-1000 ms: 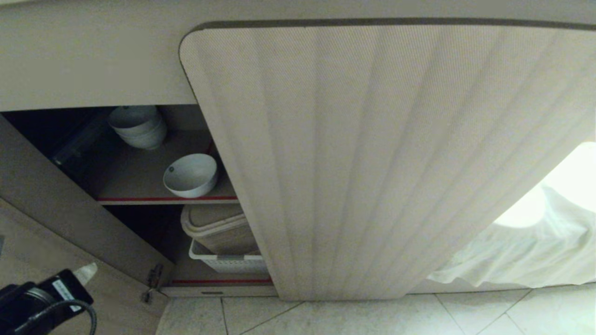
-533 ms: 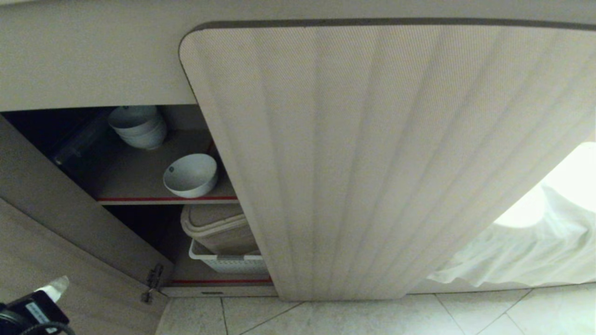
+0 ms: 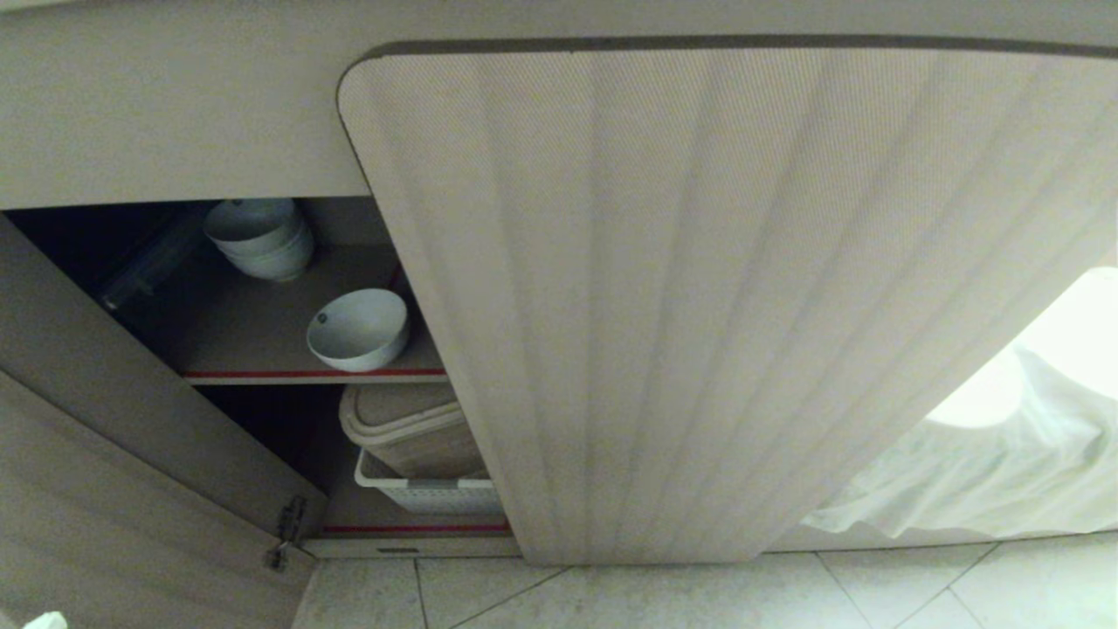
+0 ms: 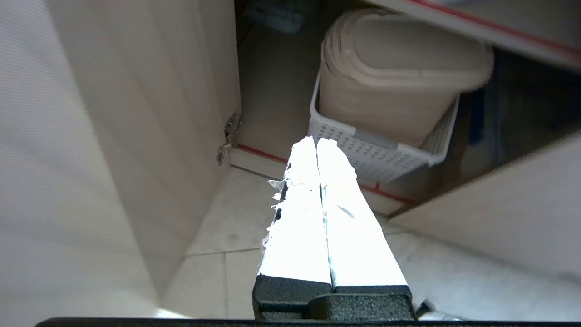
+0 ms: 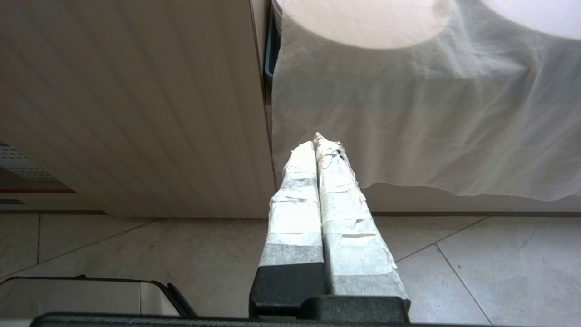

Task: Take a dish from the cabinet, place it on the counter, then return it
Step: Close the cabinet door

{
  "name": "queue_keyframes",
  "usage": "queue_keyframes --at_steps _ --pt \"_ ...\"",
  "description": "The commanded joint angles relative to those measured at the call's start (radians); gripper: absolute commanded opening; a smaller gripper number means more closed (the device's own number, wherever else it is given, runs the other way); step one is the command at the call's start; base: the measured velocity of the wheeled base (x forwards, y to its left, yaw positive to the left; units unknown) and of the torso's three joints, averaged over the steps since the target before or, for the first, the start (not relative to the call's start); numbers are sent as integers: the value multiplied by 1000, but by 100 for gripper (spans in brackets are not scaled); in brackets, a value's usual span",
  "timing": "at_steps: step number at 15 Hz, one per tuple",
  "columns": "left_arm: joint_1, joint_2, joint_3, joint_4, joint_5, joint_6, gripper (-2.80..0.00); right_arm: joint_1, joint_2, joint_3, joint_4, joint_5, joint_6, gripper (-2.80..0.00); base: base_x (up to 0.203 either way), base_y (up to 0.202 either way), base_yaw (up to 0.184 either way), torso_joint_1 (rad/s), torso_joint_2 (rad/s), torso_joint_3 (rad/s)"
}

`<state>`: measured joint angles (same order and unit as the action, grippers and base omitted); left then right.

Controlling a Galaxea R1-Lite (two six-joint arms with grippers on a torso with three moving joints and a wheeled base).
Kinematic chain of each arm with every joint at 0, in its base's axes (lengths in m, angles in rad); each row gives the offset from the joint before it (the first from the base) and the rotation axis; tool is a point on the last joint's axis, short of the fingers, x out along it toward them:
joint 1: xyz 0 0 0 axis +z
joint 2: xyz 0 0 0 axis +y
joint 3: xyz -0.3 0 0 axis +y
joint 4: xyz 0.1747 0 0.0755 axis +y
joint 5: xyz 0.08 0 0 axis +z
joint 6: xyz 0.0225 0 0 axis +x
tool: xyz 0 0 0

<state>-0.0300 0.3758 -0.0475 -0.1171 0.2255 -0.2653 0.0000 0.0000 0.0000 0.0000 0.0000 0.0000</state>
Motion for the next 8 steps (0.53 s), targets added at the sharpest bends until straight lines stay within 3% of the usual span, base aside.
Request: queue_keyframes --at_steps 1,4,8 --pt "12 -208 -10 82 -28 37 -280 0 0 0 0 0 0 -280 0 0 0 0 0 0" --pt "29 -373 -19 210 -168 281 -280 0 0 0 0 0 0 -280 0 0 0 0 0 0" --pt "32 -376 -6 191 -180 310 -280 0 0 0 0 0 0 -280 0 0 0 0 0 0"
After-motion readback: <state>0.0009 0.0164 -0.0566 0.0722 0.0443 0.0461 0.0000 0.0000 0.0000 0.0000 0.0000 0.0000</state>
